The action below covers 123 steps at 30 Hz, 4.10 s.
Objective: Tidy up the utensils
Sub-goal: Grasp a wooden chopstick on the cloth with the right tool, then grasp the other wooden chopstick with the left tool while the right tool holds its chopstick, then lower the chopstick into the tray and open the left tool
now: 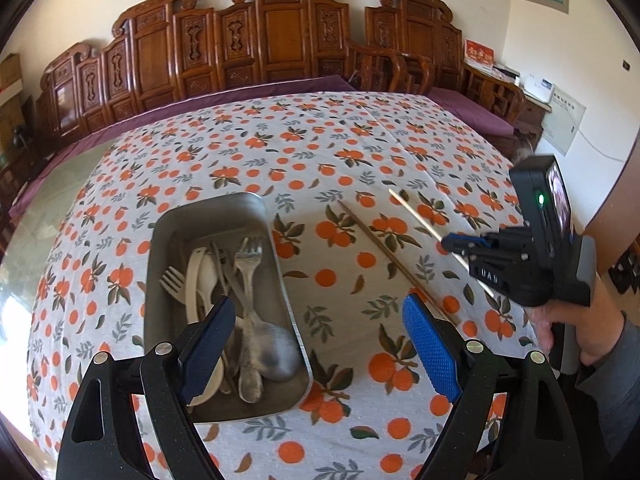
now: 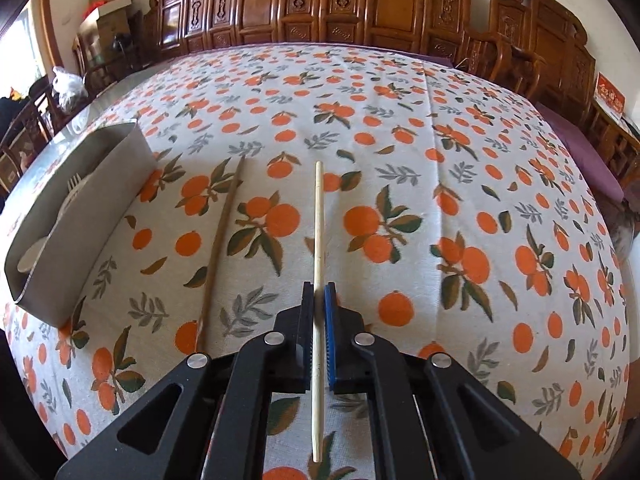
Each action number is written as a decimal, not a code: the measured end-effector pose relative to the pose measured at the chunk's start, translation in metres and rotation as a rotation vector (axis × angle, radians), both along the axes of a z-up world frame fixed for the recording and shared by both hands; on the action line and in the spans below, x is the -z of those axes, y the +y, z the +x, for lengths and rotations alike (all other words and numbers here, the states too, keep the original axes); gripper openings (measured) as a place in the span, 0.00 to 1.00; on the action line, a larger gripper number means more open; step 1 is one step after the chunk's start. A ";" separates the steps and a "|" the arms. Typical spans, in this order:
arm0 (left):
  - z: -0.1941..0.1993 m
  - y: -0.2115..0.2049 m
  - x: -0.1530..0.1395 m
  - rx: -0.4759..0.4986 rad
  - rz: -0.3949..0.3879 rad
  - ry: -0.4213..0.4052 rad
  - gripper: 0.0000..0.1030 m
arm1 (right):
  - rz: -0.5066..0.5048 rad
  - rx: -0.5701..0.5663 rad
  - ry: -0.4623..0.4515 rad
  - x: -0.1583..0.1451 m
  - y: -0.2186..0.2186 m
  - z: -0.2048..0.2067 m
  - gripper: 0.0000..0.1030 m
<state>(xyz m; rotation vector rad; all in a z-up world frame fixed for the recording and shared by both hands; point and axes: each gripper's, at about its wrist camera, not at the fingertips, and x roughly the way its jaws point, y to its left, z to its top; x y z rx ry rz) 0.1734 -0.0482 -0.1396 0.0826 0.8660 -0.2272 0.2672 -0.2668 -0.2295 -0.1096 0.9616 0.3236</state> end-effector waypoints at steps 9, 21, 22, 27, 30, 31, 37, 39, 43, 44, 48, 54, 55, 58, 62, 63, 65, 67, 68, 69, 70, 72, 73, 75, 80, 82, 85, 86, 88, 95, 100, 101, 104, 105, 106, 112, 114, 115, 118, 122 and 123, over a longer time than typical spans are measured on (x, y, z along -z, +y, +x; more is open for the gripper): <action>-0.001 -0.033 0.005 0.055 0.026 0.024 0.79 | 0.052 0.003 -0.031 -0.014 -0.014 0.001 0.06; 0.033 -0.076 0.025 0.107 0.021 0.080 0.61 | 0.112 0.018 -0.056 -0.026 -0.040 -0.001 0.06; 0.037 -0.078 0.028 0.107 0.020 0.087 0.60 | 0.116 0.020 -0.056 -0.026 -0.042 0.000 0.06; 0.054 -0.091 0.044 0.103 0.029 0.114 0.56 | 0.131 0.033 -0.052 -0.026 -0.049 0.003 0.06; 0.064 -0.094 0.055 0.099 0.023 0.141 0.47 | 0.138 0.027 -0.052 -0.027 -0.049 0.004 0.06; 0.067 -0.095 0.058 0.097 0.024 0.151 0.45 | 0.139 0.024 -0.052 -0.027 -0.048 0.004 0.06; 0.079 -0.097 0.077 0.084 0.023 0.195 0.31 | 0.136 0.014 -0.045 -0.025 -0.044 0.005 0.06; 0.082 -0.098 0.081 0.084 0.026 0.206 0.25 | 0.135 0.012 -0.045 -0.025 -0.043 0.005 0.06; 0.083 -0.097 0.083 0.081 0.038 0.203 0.19 | 0.131 0.007 -0.044 -0.025 -0.041 0.004 0.06; 0.083 -0.095 0.083 0.079 0.039 0.205 0.15 | 0.130 0.006 -0.044 -0.024 -0.040 0.004 0.06; 0.082 -0.088 0.083 0.072 0.032 0.218 0.07 | 0.131 0.003 -0.042 -0.024 -0.039 0.004 0.06; 0.075 -0.079 0.079 0.071 0.040 0.217 0.04 | 0.133 -0.010 -0.041 -0.025 -0.032 0.002 0.06; 0.074 -0.078 0.078 0.071 0.041 0.214 0.04 | 0.135 -0.012 -0.040 -0.025 -0.031 0.001 0.06; 0.068 -0.075 0.071 0.073 0.040 0.203 0.04 | 0.142 -0.019 -0.040 -0.026 -0.028 -0.001 0.06; 0.060 -0.069 0.060 0.077 0.042 0.178 0.04 | 0.145 -0.028 -0.042 -0.027 -0.024 -0.003 0.06; 0.057 -0.067 0.056 0.077 0.043 0.170 0.04 | 0.147 -0.030 -0.043 -0.027 -0.024 -0.003 0.06; 0.055 -0.063 0.052 0.075 0.043 0.162 0.04 | 0.151 -0.034 -0.042 -0.028 -0.023 -0.004 0.06; 0.051 -0.059 0.046 0.072 0.040 0.153 0.04 | 0.155 -0.039 -0.043 -0.028 -0.021 -0.005 0.06; 0.049 -0.057 0.044 0.070 0.040 0.149 0.04 | 0.155 -0.041 -0.041 -0.028 -0.021 -0.006 0.06; 0.047 -0.054 0.040 0.068 0.038 0.143 0.04 | 0.156 -0.045 -0.040 -0.028 -0.020 -0.006 0.06; 0.046 -0.053 0.039 0.068 0.036 0.140 0.04 | 0.155 -0.047 -0.039 -0.028 -0.019 -0.007 0.06; 0.043 -0.048 0.033 0.065 0.030 0.131 0.04 | 0.151 -0.056 -0.038 -0.027 -0.015 -0.009 0.06; 0.041 -0.045 0.030 0.063 0.029 0.126 0.04 | 0.150 -0.060 -0.038 -0.027 -0.013 -0.010 0.06; 0.037 -0.039 0.024 0.058 0.023 0.115 0.04 | 0.148 -0.070 -0.038 -0.028 -0.009 -0.012 0.06; 0.029 -0.024 0.008 0.048 0.012 0.087 0.04 | 0.151 -0.100 -0.043 -0.030 0.001 -0.019 0.06; 0.026 -0.019 0.003 0.042 0.010 0.079 0.04 | 0.153 -0.115 -0.047 -0.033 0.007 -0.022 0.06; 0.023 -0.009 -0.004 0.030 0.007 0.066 0.04 | 0.155 -0.136 -0.054 -0.037 0.015 -0.028 0.06; 0.023 -0.006 -0.006 0.025 0.007 0.062 0.04 | 0.156 -0.144 -0.057 -0.038 0.017 -0.030 0.06; 0.022 0.001 -0.011 0.011 0.004 0.054 0.04 | 0.159 -0.158 -0.063 -0.042 0.022 -0.033 0.06; 0.022 0.023 -0.013 -0.024 0.005 0.048 0.04 | 0.180 -0.187 -0.089 -0.054 0.033 -0.043 0.06; 0.027 0.039 -0.007 -0.055 0.012 0.058 0.04 | 0.194 -0.203 -0.103 -0.061 0.039 -0.049 0.06; 0.029 0.043 -0.005 -0.063 0.015 0.062 0.04 | 0.195 -0.205 -0.105 -0.062 0.040 -0.049 0.06; 0.032 0.051 0.001 -0.077 0.027 0.071 0.04 | 0.198 -0.209 -0.112 -0.064 0.042 -0.051 0.06; 0.034 0.053 0.003 -0.082 0.036 0.074 0.04 | 0.199 -0.209 -0.114 -0.065 0.042 -0.051 0.06; 0.035 0.055 0.005 -0.085 0.042 0.077 0.04 | 0.200 -0.210 -0.117 -0.066 0.043 -0.052 0.06; 0.042 0.063 0.018 -0.091 0.074 0.101 0.04 | 0.202 -0.213 -0.119 -0.067 0.044 -0.053 0.06; 0.042 0.063 0.021 -0.086 0.084 0.097 0.04 | 0.197 -0.209 -0.119 -0.068 0.044 -0.053 0.06; 0.042 0.062 0.022 -0.081 0.090 0.096 0.04 | 0.197 -0.208 -0.119 -0.068 0.044 -0.053 0.06; 0.044 0.061 0.027 -0.077 0.094 0.108 0.04 | 0.198 -0.207 -0.119 -0.068 0.043 -0.053 0.06; 0.046 0.060 0.037 -0.073 0.098 0.131 0.04 | 0.197 -0.209 -0.118 -0.068 0.044 -0.053 0.06; 0.046 0.060 0.041 -0.074 0.099 0.141 0.04 | 0.197 -0.210 -0.117 -0.068 0.043 -0.053 0.06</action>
